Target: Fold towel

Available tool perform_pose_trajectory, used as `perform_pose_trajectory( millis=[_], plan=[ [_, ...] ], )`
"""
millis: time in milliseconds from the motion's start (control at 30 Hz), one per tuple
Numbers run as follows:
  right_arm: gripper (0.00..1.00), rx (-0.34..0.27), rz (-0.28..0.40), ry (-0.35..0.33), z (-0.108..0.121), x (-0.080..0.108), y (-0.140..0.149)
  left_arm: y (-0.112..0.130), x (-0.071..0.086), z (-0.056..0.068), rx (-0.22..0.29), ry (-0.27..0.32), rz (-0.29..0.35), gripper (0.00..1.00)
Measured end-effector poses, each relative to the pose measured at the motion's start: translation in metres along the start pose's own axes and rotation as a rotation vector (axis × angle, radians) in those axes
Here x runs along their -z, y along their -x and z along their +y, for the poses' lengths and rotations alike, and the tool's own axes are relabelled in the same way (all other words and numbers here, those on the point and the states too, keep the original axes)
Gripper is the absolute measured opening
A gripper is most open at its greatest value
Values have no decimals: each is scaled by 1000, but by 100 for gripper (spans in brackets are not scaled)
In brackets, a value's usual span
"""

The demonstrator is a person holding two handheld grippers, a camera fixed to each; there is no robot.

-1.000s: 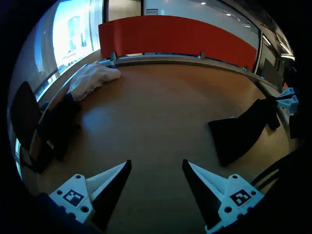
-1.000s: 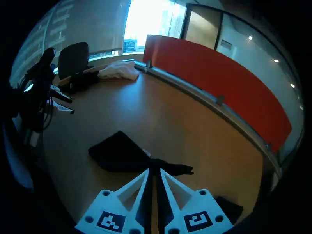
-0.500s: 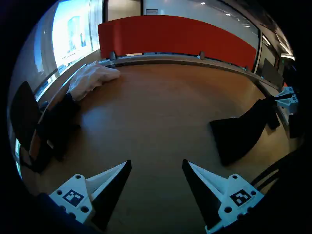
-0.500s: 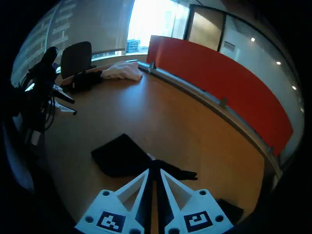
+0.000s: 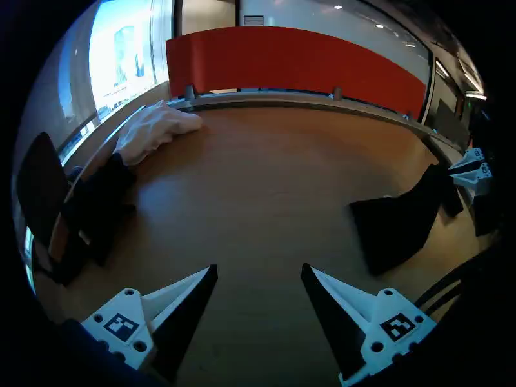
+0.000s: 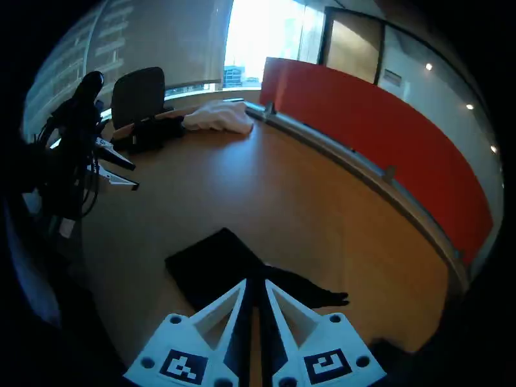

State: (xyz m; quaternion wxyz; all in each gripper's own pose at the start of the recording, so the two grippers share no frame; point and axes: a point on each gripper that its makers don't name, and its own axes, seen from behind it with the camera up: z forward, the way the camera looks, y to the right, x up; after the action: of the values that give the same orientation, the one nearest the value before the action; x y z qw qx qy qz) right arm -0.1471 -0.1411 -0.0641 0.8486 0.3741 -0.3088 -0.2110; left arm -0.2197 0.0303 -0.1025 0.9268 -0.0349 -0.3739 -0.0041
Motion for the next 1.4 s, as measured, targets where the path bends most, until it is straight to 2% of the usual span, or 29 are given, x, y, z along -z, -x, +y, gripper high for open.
perform_pose_trajectory(
  millis=[367, 733, 800, 867, 967, 1000, 1400],
  plan=[
    [5, -3, -11, -91, -42, -28, -3, 0, 1, -3, 7, 1, 1, 96],
    [5, 16, -19, -151, -66, -44, -7, 3, 3, -10, 19, -11, -3, 97],
    [10, 18, -28, -166, -71, -46, -5, 4, 3, -12, 22, -14, -4, 96],
    [23, 18, -41, -175, -75, -49, -1, 5, 2, -14, 23, -18, -6, 96],
    [63, 12, -56, -169, -75, -52, 4, 6, 3, -16, 25, -23, -8, 97],
    [73, 11, -58, -166, -74, -52, 6, 6, 3, -16, 26, -24, -9, 97],
    [73, -5, -72, -140, -63, -48, 16, 7, 3, -19, 28, -28, -10, 97]
  ],
)
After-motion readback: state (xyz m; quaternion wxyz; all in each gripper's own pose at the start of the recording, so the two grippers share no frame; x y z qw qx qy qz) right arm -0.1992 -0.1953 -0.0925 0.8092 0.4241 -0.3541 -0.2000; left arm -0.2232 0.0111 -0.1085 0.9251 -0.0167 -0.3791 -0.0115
